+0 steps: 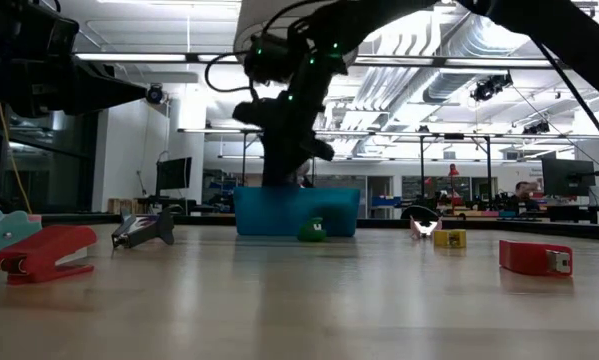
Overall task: Pick and place Stapler, Stapler remover, tape
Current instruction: Put the bottom blue tape into the blue bin, then put the pink staple remover into the right transparent bin
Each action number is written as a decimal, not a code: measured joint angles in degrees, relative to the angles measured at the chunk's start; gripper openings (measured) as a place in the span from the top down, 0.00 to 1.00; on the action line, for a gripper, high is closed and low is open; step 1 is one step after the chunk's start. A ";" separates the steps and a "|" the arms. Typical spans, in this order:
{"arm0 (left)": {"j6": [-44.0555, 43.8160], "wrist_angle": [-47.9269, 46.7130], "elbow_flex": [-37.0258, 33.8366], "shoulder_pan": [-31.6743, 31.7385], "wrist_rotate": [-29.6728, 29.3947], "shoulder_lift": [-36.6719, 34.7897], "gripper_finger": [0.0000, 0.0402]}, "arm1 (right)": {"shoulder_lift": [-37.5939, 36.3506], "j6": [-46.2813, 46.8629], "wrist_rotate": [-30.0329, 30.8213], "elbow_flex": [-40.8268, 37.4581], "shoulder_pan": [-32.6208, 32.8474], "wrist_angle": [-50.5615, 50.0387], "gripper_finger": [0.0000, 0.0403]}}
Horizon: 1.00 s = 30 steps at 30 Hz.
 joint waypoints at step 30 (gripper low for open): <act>0.00 0.00 0.00 0.01 -0.09 0.00 1.00 | 3.83 4.88 -2.98 -0.04 -0.15 1.91 0.69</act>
